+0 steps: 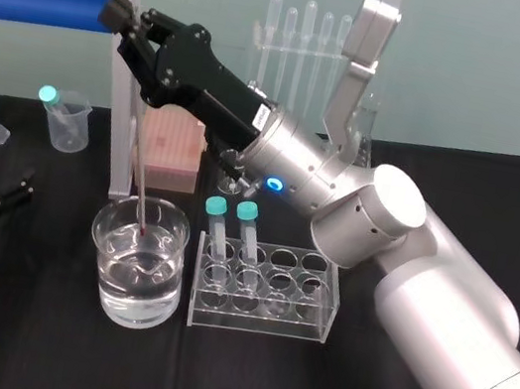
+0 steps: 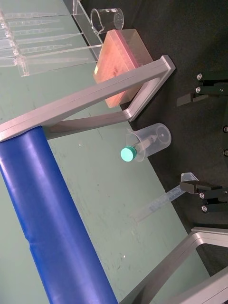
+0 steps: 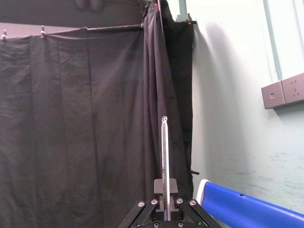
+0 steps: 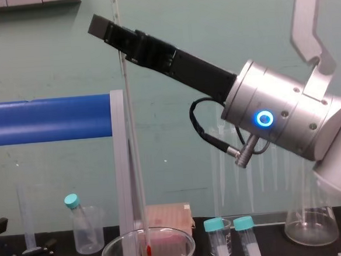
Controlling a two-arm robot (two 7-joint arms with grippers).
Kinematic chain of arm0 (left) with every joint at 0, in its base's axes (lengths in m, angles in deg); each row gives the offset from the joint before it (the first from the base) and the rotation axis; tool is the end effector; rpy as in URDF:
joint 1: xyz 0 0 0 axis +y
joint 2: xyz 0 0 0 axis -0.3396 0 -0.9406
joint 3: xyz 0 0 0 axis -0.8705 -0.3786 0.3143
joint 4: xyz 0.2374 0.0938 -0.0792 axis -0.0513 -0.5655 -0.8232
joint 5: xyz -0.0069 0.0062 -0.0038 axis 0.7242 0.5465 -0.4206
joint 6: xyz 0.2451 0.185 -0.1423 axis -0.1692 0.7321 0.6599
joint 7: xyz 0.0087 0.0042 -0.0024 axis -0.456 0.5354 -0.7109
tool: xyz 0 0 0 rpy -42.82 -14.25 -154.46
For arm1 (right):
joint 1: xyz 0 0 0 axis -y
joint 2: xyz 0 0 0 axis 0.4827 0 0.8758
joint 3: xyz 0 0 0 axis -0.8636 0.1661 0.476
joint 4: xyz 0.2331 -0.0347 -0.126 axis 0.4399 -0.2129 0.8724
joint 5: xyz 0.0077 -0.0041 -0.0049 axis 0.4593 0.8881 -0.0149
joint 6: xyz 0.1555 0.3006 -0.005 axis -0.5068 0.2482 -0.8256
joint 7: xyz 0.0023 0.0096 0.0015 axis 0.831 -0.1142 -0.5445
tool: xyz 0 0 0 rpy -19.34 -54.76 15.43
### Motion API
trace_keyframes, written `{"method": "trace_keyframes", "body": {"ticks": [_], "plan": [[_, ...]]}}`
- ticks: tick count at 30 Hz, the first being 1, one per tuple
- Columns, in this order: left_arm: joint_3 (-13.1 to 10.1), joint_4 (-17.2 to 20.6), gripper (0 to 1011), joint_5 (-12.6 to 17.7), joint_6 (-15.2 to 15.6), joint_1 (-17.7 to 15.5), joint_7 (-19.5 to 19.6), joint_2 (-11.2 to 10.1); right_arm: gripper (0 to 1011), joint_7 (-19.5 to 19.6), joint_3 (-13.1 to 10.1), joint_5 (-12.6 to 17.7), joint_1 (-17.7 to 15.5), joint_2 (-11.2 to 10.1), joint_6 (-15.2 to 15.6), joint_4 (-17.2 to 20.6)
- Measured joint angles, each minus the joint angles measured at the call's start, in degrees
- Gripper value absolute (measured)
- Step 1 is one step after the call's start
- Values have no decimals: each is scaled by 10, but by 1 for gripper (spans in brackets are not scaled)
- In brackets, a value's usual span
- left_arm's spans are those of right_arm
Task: Hold the thermometer with one hand and immerse one end into the beaker, then reinsert it into the test tube rack.
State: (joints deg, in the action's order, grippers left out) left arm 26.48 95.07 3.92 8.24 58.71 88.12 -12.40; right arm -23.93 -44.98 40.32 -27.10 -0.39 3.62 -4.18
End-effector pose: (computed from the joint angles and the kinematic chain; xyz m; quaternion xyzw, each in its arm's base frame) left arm 0.3824 0.0620 -0.2894 0.1414 -0.1325 0.5800 0.7913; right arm 0.4673 0.1098 -0.1837 0.2385 -0.0356 -0.1469 0.9593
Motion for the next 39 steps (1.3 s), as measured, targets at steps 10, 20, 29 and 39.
{"method": "trace_keyframes", "body": {"ticks": [10, 20, 29, 39], "plan": [[0, 0, 1008, 0, 0, 0, 0, 0, 55, -16, 6, -4, 8, 14, -14, -45], [0, 0, 1008, 0, 0, 0, 0, 0, 55, -18, 12, -22, 16, 24, -20, -78], [0, 0, 1008, 0, 0, 0, 0, 0, 55, -21, 14, -35, 18, 32, -20, -98], [0, 0, 1008, 0, 0, 0, 0, 0, 55, -20, 14, -45, 14, 35, -20, -107]]}}
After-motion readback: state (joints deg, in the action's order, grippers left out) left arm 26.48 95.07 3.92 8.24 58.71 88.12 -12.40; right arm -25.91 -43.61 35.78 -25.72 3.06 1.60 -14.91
